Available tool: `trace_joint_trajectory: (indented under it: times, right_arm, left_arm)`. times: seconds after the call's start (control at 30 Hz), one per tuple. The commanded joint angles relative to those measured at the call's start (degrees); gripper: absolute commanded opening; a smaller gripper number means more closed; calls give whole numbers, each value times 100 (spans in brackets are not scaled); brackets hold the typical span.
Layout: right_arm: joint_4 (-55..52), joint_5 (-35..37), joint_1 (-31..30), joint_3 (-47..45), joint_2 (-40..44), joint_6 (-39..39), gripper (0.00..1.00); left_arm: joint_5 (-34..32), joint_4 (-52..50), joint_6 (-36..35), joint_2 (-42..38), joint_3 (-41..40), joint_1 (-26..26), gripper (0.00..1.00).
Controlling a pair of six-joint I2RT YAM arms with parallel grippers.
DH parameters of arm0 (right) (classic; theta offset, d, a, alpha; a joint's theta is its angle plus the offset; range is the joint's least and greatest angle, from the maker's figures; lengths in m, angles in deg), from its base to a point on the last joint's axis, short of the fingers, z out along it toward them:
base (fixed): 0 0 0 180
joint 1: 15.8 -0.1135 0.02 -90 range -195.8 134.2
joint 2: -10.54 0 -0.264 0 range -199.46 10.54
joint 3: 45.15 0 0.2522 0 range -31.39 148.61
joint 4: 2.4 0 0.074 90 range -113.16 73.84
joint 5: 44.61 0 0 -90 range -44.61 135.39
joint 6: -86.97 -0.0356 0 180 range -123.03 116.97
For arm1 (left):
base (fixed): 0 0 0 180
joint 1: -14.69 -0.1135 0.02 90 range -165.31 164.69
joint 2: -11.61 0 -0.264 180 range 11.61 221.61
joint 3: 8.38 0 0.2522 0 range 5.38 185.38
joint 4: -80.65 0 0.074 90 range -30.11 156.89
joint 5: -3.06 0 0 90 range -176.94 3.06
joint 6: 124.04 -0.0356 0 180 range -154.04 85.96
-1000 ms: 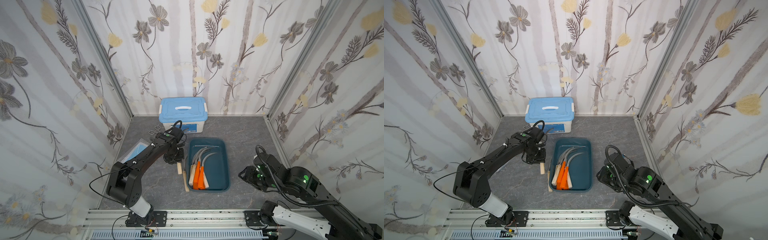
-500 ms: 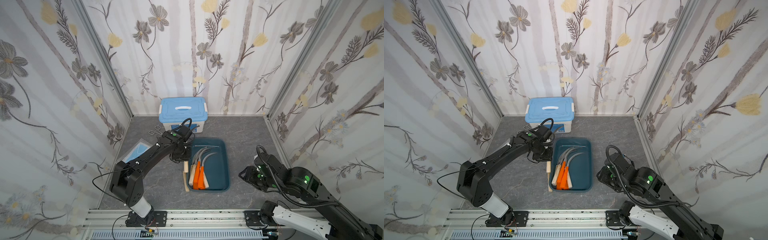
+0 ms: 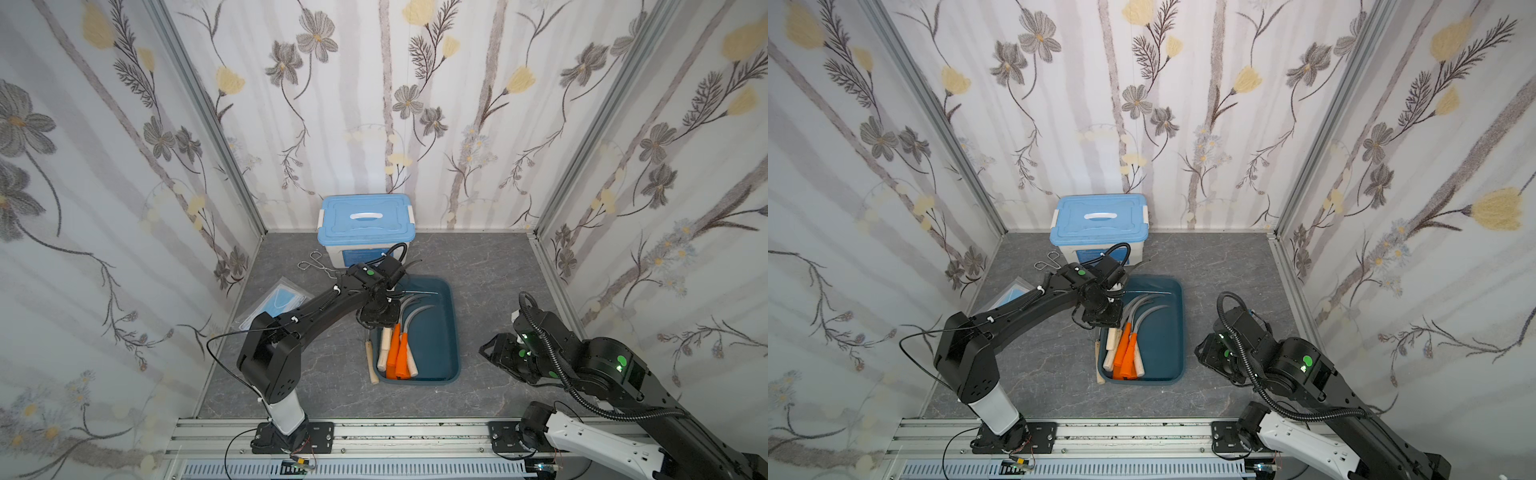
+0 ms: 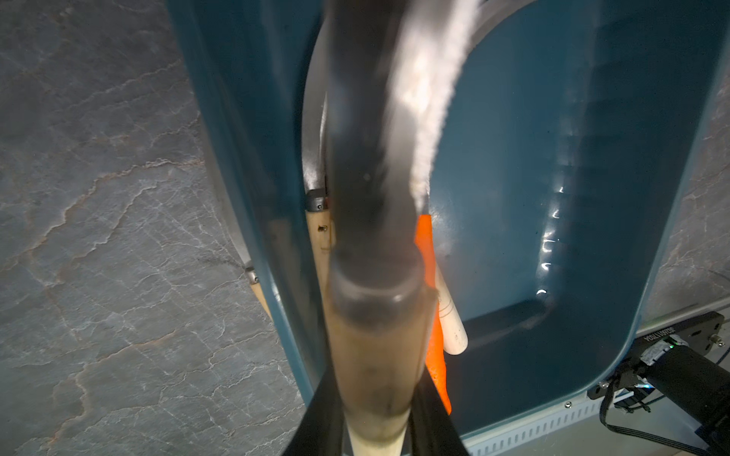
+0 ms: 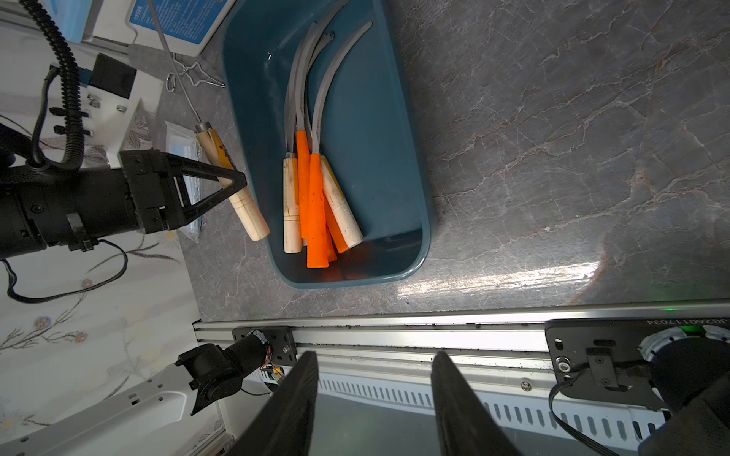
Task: Put small sickles into storage boxes
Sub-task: Place the sickle in the storage box.
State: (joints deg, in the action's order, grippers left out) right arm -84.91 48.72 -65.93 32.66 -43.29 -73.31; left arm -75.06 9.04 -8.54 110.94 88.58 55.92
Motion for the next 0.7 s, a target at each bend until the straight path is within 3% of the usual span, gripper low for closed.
trace_joint_trajectory:
  times: [0.0, 0.67]
  right_arm:
    - [-47, 150, 4, 28, 8, -38, 49]
    - [-262, 198, 3, -165, 442, -236, 49]
  left_arm:
    - [34, 62, -118, 153, 247, 97, 0]
    - [130, 107, -28, 809, 311, 626, 0]
